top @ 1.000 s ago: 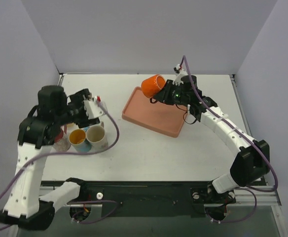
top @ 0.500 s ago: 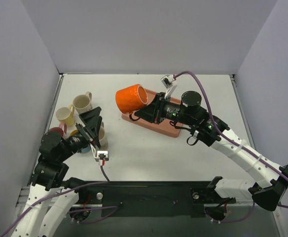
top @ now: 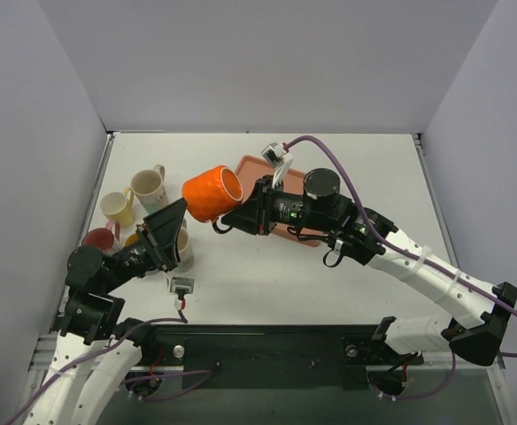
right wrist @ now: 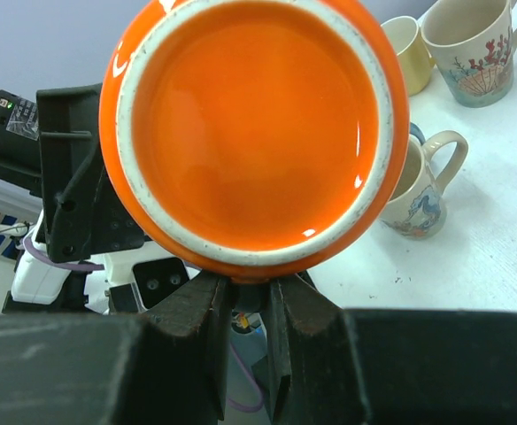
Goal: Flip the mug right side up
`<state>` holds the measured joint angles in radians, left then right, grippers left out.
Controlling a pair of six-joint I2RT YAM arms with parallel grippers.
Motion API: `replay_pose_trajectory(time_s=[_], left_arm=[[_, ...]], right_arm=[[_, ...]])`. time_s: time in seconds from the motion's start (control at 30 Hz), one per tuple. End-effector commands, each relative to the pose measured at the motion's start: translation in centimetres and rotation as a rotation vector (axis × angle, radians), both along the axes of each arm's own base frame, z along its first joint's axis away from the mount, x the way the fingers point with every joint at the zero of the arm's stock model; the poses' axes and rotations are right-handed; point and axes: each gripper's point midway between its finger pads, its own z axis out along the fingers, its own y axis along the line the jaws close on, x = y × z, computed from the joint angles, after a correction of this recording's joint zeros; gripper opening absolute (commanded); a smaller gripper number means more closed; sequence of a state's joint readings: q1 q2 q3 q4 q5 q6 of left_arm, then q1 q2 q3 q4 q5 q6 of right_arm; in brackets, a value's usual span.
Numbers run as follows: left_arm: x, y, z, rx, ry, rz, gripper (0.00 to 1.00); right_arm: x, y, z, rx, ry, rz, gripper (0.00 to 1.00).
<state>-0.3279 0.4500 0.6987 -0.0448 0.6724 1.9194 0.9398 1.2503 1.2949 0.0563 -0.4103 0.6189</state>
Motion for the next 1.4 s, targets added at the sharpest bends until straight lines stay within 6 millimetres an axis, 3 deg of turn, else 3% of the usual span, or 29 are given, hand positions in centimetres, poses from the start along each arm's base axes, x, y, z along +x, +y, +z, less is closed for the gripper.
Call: replay_pose_trajectory(time_s=[0.0,0.33,0.4,0.5,0.53,0.57,0.67,0.83,0.87,0.9,0.93,0.97,1.0,1.03,1.07,1.1,1.13,1.17,1.2,1.23,1.27,1.37], left_arm=[[-0.6,-0.7,0.2,0.047,-0.054,-0.036,0.77],[-1.0,-1.5,1.2,0.073,-0.155,-0.077,0.55],[-0.9,-1.5,1.6,0.072,-0.169,-0.071,0.43],[-1.0,-1.5,1.6,0.071,-0.158,-0.073,0.00],[-0.9,-1.4,1.1,0.081,-0.126,-0.068,0.00],[-0.5,-1.3,0.6,0.103,-0.110,-0.050,0.00],[0.8,-0.3,-0.1,0.089,0.031,0.021,0.00],[6.5,4.4,-2.0,0.039,0.350,0.361,0.00],[7.7,5.0,-2.0,0.004,0.433,0.411,0.00],[8.5,6.3,-2.3,-0.029,0.484,0.497,0.00],[9.7,6.4,-2.3,-0.077,0.574,0.529,0.00],[11.5,7.0,-3.4,-0.104,0.654,0.605,0.00],[11.5,7.4,-2.1,-0.209,0.731,0.631,0.00],[13.4,7.6,-3.6,-0.225,0.814,0.704,0.00],[13.4,7.8,-2.8,-0.329,0.914,0.732,0.00],[15.0,7.7,-4.6,-0.330,1.002,0.796,0.00],[14.6,7.8,-4.4,-0.413,1.103,0.841,0.00],[15.8,7.7,-6.2,-0.399,1.183,0.910,0.00],[15.5,7.6,-5.8,-0.473,1.262,0.949,0.00],[16.7,6.9,-6.8,-0.484,1.337,0.985,0.00],[16.0,6.9,-7.9,-0.516,1.428,1.041,0.00],[17.5,7.1,-11.3,-0.571,1.617,1.195,0.00]], right_arm=[[-0.5,0.5,6.6,0.149,-0.137,0.022,0.00],[-1.3,3.2,6.0,0.159,-0.086,0.125,0.00],[-1.2,3.6,5.8,0.155,-0.079,0.134,0.00],[-0.5,3.4,4.6,0.119,-0.080,0.104,0.00],[-0.1,3.2,4.4,0.108,-0.091,0.085,0.00],[1.2,2.6,3.5,0.079,-0.081,0.028,0.07],[4.2,-0.2,1.9,-0.021,-0.114,-0.134,0.38],[8.2,-7.3,-1.0,-0.129,-0.128,-0.417,0.74],[8.5,-8.3,-2.6,-0.186,-0.128,-0.450,0.77],[9.0,-9.8,-2.4,-0.203,-0.144,-0.512,0.80],[9.2,-10.7,-3.6,-0.258,-0.152,-0.538,0.80],[9.4,-11.8,-3.6,-0.278,-0.162,-0.577,0.81],[9.5,-12.5,-4.5,-0.316,-0.165,-0.591,0.81],[9.4,-13.0,-4.7,-0.327,-0.167,-0.599,0.81],[9.4,-13.4,-5.3,-0.346,-0.166,-0.611,0.81],[9.4,-13.7,-5.3,-0.350,-0.171,-0.615,0.81],[9.4,-14.0,-5.9,-0.364,-0.165,-0.622,0.82],[9.3,-14.2,-6.0,-0.367,-0.166,-0.624,0.82],[9.4,-14.6,-6.6,-0.385,-0.160,-0.633,0.82],[9.2,-14.8,-6.6,-0.387,-0.163,-0.637,0.82],[9.3,-15.2,-7.1,-0.401,-0.159,-0.646,0.82],[9.0,-15.8,-7.5,-0.407,-0.156,-0.655,0.82]])
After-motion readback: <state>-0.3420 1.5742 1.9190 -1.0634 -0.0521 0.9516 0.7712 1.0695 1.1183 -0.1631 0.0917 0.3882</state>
